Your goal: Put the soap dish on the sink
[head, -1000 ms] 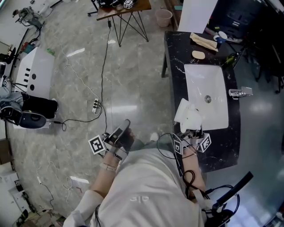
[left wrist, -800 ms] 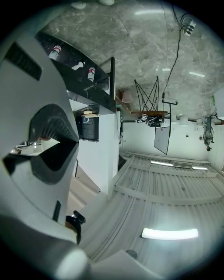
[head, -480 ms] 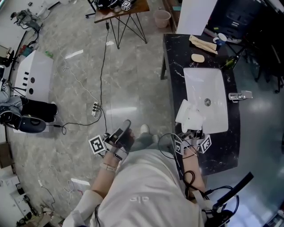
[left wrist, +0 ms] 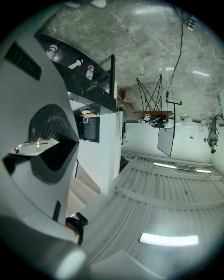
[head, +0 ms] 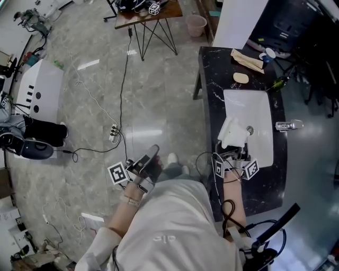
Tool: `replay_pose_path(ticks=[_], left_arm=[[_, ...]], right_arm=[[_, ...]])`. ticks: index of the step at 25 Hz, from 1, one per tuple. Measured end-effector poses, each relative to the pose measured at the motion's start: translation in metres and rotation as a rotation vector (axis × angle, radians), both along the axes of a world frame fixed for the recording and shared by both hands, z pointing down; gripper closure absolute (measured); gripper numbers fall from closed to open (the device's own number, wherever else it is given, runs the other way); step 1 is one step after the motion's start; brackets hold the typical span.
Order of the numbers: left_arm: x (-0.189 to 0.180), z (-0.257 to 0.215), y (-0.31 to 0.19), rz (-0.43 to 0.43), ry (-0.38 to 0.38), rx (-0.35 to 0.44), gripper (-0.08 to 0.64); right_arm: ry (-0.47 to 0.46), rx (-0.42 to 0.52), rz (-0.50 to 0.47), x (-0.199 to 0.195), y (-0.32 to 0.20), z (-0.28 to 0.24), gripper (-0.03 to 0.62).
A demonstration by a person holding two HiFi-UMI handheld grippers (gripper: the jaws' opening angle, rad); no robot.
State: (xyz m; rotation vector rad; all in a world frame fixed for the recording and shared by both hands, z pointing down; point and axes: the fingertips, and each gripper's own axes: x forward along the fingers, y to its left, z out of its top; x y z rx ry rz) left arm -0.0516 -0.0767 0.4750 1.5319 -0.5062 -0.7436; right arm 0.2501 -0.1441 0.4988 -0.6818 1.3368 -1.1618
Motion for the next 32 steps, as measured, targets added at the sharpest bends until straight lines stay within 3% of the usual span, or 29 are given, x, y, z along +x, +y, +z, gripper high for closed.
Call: replay_pose_path(ticks=[15, 28, 32], left_arm=[[-0.03, 0.005, -0.037, -0.097, 0.03, -0.056, 0.554], [-0.048, 0.023, -0.036, -0.156, 0.043, -0.108, 0.554], [-0.051, 0.028, -0.034, -0.173, 0.05, -0.123, 0.554]], right_arm=[[0.415, -0.043, 0.025, -0.007, -0.154, 0.006, 0.37], [0.717, -0.193, 0.044, 0.003, -0.24, 0.054, 0.37], [0.806, -0.28, 0.04, 0.013, -0.256, 0.082, 0.371]])
